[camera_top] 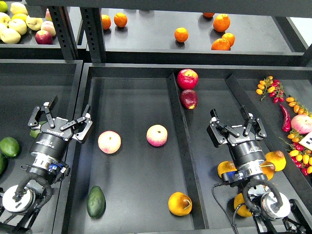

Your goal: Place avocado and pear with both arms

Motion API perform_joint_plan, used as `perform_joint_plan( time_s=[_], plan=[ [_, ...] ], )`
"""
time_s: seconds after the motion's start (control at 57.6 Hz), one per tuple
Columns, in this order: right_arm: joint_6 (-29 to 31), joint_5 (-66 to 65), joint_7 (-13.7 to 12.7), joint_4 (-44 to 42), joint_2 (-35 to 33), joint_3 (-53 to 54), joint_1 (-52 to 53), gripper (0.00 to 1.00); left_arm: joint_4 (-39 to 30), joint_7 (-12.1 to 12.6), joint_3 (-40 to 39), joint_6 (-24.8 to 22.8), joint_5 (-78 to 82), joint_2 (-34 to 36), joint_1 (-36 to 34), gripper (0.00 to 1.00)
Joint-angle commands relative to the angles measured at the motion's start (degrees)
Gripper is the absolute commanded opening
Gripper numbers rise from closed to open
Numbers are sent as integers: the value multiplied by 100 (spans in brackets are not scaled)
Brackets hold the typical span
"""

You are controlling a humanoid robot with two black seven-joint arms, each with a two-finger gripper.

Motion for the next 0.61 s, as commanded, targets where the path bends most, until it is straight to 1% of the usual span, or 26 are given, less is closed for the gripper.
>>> perform_joint_plan(
  time_s=[0.0,0.434,0.591],
  plan=[
    [0,0,0,0,0,0,0,100,0,0,2,0,5,0,8,99],
    [0,0,0,-9,0,0,-27,100,-18,18,55,0,14,0,43,99],
    [0,0,0,-9,0,0,-27,100,-9,44,108,-97,84,0,35,100]
  ],
)
